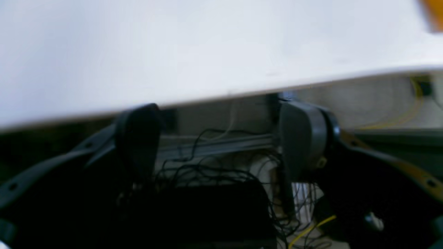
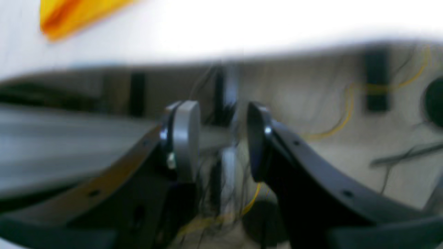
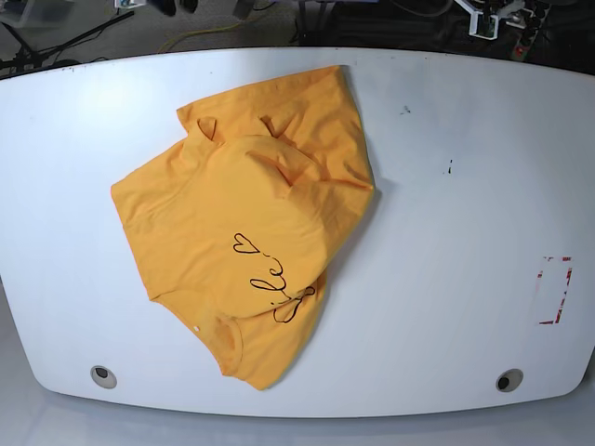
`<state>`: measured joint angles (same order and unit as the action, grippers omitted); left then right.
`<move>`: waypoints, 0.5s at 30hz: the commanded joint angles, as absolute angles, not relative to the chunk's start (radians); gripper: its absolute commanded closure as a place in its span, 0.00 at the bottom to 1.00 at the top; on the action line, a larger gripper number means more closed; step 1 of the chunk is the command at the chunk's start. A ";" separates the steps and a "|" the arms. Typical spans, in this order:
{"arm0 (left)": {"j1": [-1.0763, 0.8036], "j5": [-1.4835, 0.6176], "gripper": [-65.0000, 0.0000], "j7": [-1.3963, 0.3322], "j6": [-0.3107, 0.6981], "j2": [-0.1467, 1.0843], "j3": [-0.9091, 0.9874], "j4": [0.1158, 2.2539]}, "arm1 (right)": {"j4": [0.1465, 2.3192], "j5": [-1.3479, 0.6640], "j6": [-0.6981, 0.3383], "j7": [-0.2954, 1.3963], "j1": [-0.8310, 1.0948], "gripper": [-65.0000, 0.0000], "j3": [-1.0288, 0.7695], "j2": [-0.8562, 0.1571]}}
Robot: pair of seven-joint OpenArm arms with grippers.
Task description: Fold the T-shirt properly
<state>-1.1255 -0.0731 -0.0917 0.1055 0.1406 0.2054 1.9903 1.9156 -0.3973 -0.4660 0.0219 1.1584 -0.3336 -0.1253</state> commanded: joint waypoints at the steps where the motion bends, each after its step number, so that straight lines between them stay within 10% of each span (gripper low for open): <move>1: -1.079 -0.142 0.24 -0.094 0.087 0.171 0.217 2.005 | 1.952 -0.410 -0.476 -0.004 1.158 0.68 -0.337 -0.127; 15: -0.826 -0.309 0.24 -0.312 0.246 0.260 0.214 2.003 | 1.969 -0.401 -0.476 0.128 0.931 0.67 -0.346 -0.128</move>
